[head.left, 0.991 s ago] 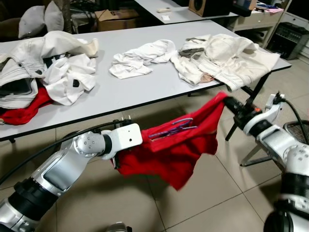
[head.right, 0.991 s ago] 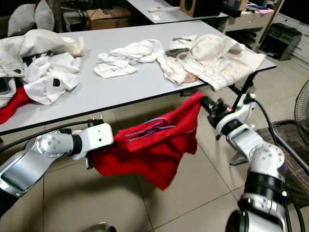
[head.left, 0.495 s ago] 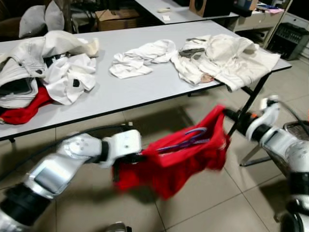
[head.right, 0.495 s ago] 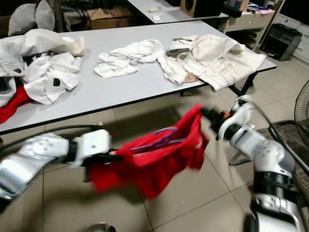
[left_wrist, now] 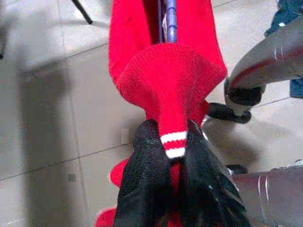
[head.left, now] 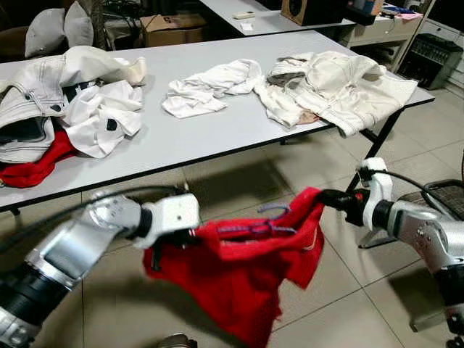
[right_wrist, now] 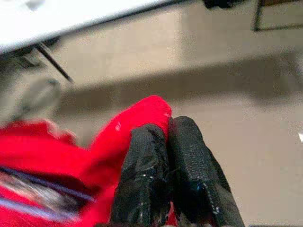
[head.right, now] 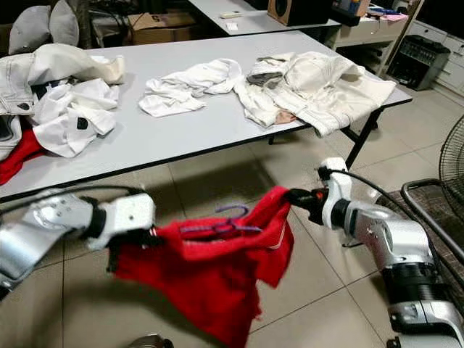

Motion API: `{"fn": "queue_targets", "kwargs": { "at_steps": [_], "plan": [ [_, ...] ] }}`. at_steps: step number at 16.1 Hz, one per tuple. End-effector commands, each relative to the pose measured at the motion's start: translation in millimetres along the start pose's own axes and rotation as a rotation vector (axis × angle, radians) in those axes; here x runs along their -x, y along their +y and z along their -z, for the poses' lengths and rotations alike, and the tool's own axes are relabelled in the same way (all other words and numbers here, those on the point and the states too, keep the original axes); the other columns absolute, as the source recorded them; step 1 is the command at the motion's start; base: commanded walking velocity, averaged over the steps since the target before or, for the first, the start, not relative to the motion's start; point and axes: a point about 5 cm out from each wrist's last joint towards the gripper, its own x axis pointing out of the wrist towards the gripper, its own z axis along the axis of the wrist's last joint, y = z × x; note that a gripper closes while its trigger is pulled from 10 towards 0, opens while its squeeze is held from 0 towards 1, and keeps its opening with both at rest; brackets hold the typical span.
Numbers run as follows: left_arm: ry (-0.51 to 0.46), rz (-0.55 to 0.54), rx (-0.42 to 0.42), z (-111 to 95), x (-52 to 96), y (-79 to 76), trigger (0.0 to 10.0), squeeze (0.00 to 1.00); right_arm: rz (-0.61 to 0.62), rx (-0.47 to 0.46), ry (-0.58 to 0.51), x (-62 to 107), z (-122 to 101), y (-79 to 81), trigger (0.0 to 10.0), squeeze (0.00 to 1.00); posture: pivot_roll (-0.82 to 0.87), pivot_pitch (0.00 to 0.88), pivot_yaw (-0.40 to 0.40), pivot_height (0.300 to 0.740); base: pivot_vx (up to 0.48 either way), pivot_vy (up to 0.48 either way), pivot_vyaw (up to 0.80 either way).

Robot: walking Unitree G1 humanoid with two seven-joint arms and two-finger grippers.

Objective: Hang hanger

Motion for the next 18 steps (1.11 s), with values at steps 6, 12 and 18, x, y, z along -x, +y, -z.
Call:
{"fn": "queue_targets", "kwargs": {
  "at_steps": [6, 12, 18],
  "plan": [
    [-0.030, -0.103, 0.040, 2.6, -17.5, 8.4, 0.0, 0.00, -0.098, -0.051, -0.070, 9.1, -19.0, 3.8, 0.0, 0.00, 0.00, 0.000, -0.029, 0.740, 0.000, 0.000, 0.00],
    [-0.114, 0.007, -0.036, -5.3, -12.4, -3.5, 0.0, 0.00, -0.083, -0.063, -0.078, 6.9, -17.8, 1.8, 0.0, 0.00, 0.01, 0.000, -0.032, 0.740, 0.000, 0.000, 0.00],
    [-0.154, 0.063, -0.058, -16.2, -19.7, -11.0, 0.0, 0.00, -0.121, -0.077, -0.057, 0.3, -18.4, 5.5, 0.0, 0.00, 0.00, 0.000, -0.034, 0.740, 0.000, 0.000, 0.00]
  ]
}}
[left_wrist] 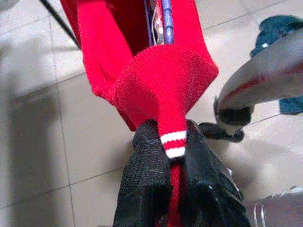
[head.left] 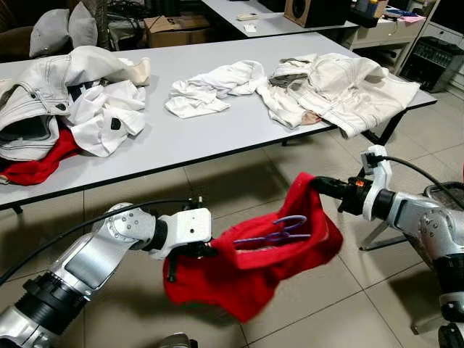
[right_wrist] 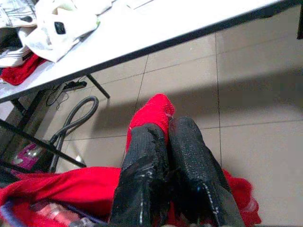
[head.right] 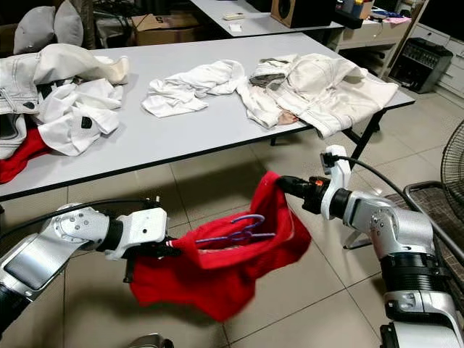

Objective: Hang hanger

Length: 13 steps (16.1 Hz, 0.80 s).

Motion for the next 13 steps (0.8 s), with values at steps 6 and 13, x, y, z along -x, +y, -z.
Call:
{"fn": "queue_targets", "kwargs": {
  "at_steps": [6, 13],
  "plan": [
    [-0.142, 0.058, -0.003, -28.3, 2.3, -4.0, 0.0, 0.00, -0.114, 0.066, 0.184, -5.4, 15.3, 1.4, 10.0, 1.00, 0.01, 0.000, -0.038, 0.740, 0.000, 0.000, 0.00],
    [-0.092, 0.107, 0.050, -18.2, 5.3, -11.1, 0.0, 0.00, -0.303, 0.177, 0.275, 25.1, -3.8, 2.4, 10.0, 1.00, 0.01, 0.000, -0.041, 0.740, 0.000, 0.000, 0.00]
  ]
}}
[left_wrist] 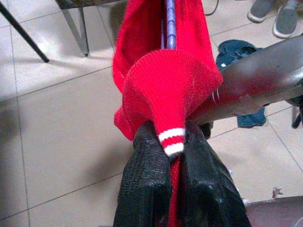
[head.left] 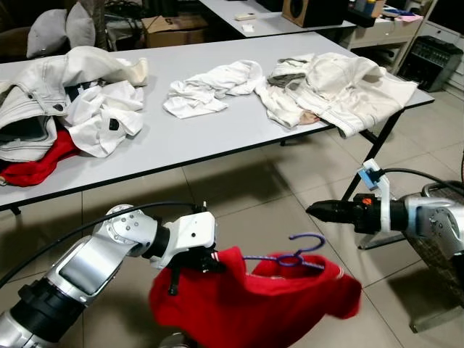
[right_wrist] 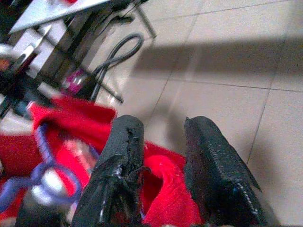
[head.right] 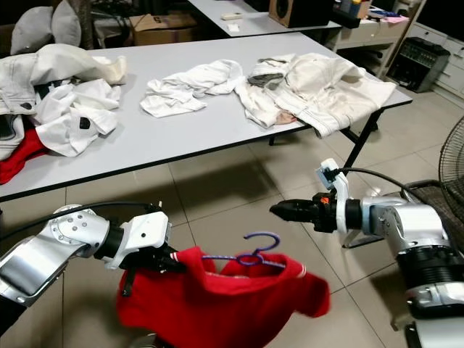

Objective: Hang hanger

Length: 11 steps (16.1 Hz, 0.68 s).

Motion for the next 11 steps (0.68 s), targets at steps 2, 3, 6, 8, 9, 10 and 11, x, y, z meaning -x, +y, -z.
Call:
{"fn": "queue_targets", "kwargs": {
  "at_steps": [2, 3, 6, 8, 9, 10, 11],
  "plan": [
    [-0.049, -0.025, 0.005, -7.5, 4.7, 3.6, 0.0, 0.00, -0.013, 0.233, -0.103, 12.8, -26.0, 7.0, 10.0, 1.00, 0.01, 0.000, -0.046, 0.740, 0.000, 0.000, 0.00],
    [-0.061, -0.045, 0.038, -5.8, 7.8, 6.9, 0.0, 0.00, -0.059, 0.384, -0.076, 20.5, -30.2, 21.8, 10.0, 1.00, 0.01, 0.000, -0.047, 0.740, 0.000, 0.000, 0.00],
    [-0.123, -0.055, 0.098, -10.7, 14.7, 10.2, 0.0, 0.00, -0.163, 0.510, 0.047, 27.5, -21.6, 40.5, 10.0, 0.23, 0.01, 0.000, -0.042, 0.740, 0.000, 0.000, 0.00],
    [-0.190, -0.054, 0.132, -19.4, 18.9, 12.2, 0.0, 0.00, -0.194, 0.604, 0.072, 25.0, -20.7, 48.9, 10.0, 0.00, 0.01, 0.000, -0.039, 0.740, 0.000, 0.000, 0.00],
    [-0.207, -0.044, 0.129, -24.5, 19.9, 11.6, 0.0, 0.00, -0.191, 0.658, 0.060, 19.6, -23.7, 50.5, 10.0, 0.00, 0.01, 0.000, -0.039, 0.740, 0.000, 0.000, 0.00],
    [-0.208, -0.040, 0.124, -26.4, 19.9, 11.2, 0.0, 0.00, -0.183, 0.682, 0.056, 17.0, -25.0, 50.8, 10.0, 0.00, 0.01, 0.000, -0.039, 0.740, 0.000, 0.000, 0.00],
    [-0.209, -0.039, 0.115, -28.2, 19.7, 11.1, 0.0, 0.00, -0.171, 0.701, 0.052, 14.2, -26.5, 50.4, 10.0, 0.00, 0.01, 0.000, -0.039, 0.740, 0.000, 0.000, 0.00]
  ]
}}
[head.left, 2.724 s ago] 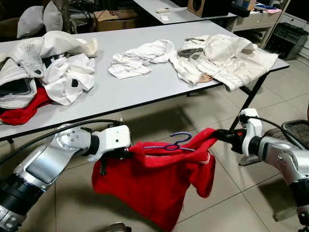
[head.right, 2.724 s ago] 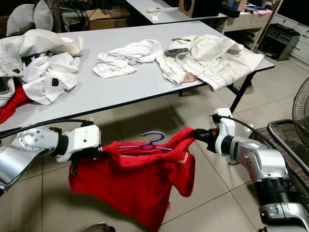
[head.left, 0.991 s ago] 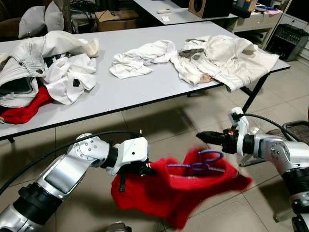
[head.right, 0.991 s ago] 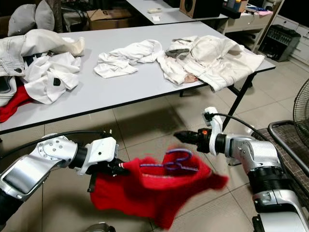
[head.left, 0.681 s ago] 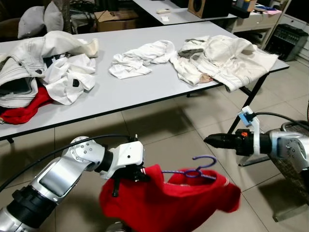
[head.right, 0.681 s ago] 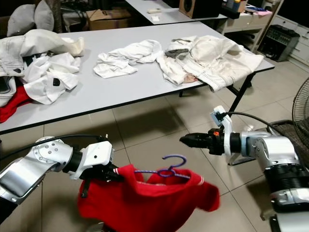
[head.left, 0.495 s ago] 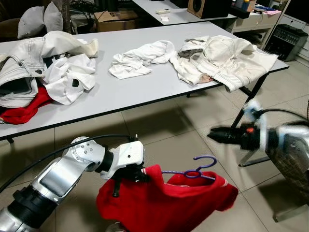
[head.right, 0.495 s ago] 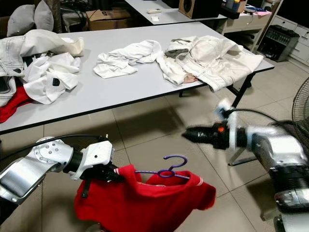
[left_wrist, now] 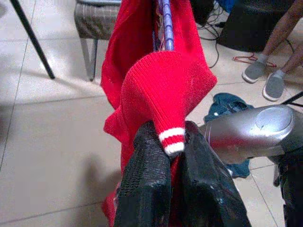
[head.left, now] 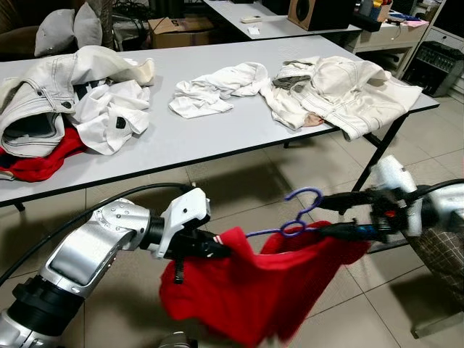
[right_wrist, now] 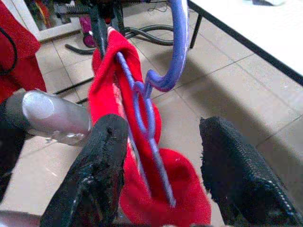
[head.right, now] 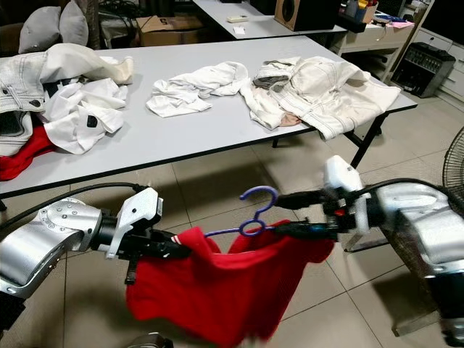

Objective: Hang hanger

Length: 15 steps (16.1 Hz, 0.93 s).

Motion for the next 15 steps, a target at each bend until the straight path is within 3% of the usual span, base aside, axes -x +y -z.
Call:
{"fn": "queue_targets", "kwargs": {
  "at_steps": [1, 4, 5, 7, 8, 15],
  "plan": [
    [-0.040, -0.002, -0.091, -21.8, 2.0, -0.4, 0.0, 0.00, 0.036, 0.058, 0.020, -4.6, -6.4, -7.2, 10.0, 0.00, 0.01, 0.000, -0.039, 0.740, 0.000, 0.000, 0.00],
    [-0.051, -0.007, -0.135, -33.3, 2.7, -0.7, 0.0, 0.00, -0.013, 0.048, 0.030, -9.7, -3.7, -7.7, 10.0, 0.00, 0.02, 0.000, -0.048, 0.740, 0.000, 0.000, 0.00],
    [-0.053, -0.013, -0.148, -37.0, 3.4, -0.6, 0.0, 0.00, -0.051, 0.042, 0.033, -11.5, -2.4, -6.4, 6.7, 0.00, 0.02, 0.000, -0.048, 0.740, 0.000, 0.000, 0.00],
    [-0.056, -0.018, -0.176, -42.5, 3.1, -0.6, 0.0, 0.00, -0.092, 0.031, 0.030, -15.3, -1.6, -7.0, 1.4, 0.00, 0.02, 0.000, -0.048, 0.740, 0.000, 0.000, 0.00],
    [-0.052, -0.016, -0.190, -44.2, 2.6, -1.1, 0.0, 0.00, -0.094, 0.029, 0.028, -16.9, -1.7, -9.0, 0.0, 0.00, 0.02, 0.000, -0.048, 0.740, 0.000, 0.000, 0.00],
    [-0.031, -0.025, -0.195, -42.7, 3.5, 0.4, 0.0, 0.00, -0.134, 0.012, 0.010, -17.9, -5.3, -9.3, 0.0, 0.00, 0.02, 0.000, -0.054, 0.740, 0.000, 0.000, 0.00]
  ]
}}
